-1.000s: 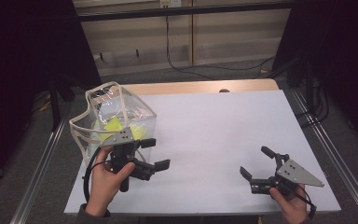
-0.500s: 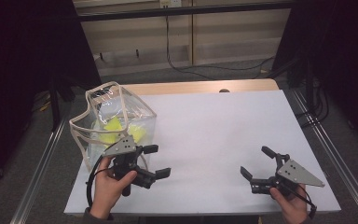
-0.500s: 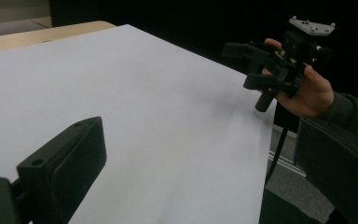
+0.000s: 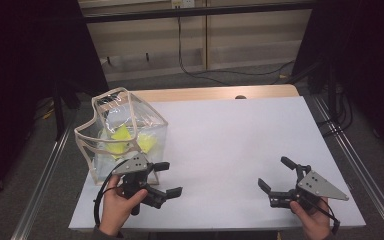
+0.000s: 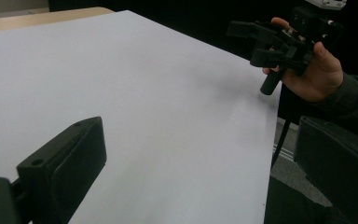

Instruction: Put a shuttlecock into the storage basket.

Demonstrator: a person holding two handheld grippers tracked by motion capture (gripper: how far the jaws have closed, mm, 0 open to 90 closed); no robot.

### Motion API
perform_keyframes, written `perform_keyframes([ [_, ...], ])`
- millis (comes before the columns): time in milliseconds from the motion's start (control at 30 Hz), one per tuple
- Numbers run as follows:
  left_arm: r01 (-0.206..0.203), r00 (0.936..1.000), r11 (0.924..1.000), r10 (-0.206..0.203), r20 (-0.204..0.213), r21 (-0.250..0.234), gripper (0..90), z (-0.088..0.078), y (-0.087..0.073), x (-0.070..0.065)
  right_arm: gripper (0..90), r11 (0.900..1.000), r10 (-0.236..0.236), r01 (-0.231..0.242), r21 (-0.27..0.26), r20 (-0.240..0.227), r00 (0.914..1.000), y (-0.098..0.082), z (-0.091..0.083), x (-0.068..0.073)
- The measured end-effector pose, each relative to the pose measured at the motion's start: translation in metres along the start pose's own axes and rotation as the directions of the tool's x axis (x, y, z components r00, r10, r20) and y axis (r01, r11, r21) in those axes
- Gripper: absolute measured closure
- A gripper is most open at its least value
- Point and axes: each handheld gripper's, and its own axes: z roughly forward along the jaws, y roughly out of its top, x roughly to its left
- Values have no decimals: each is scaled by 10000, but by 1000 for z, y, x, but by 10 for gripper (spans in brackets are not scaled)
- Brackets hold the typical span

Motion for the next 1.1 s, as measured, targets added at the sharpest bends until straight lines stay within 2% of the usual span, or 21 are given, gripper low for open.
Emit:
perform_keyframes([
  [233, 53, 10000, 10000, -53, 45, 2, 25, 0, -8, 1, 10, 10000, -19, 19, -43, 20, 10000, 0, 0, 0],
  [333, -72, 10000, 9999, 72, -11, 85, 25, 0, -11, 2, 11, 10000, -10, 10, -21, 12, 10000, 0, 0, 0],
  [733, -91, 10000, 9999, 91, -24, 58, 25, -1, -21, 6, 11, 10000, -22, 22, -27, 13, 10000, 0, -1, -1],
  [1100, -133, 9999, 9999, 133, -12, 17, 25, 0, -26, 7, 11, 10000, -13, 13, -34, 30, 10000, 0, -1, -1],
])
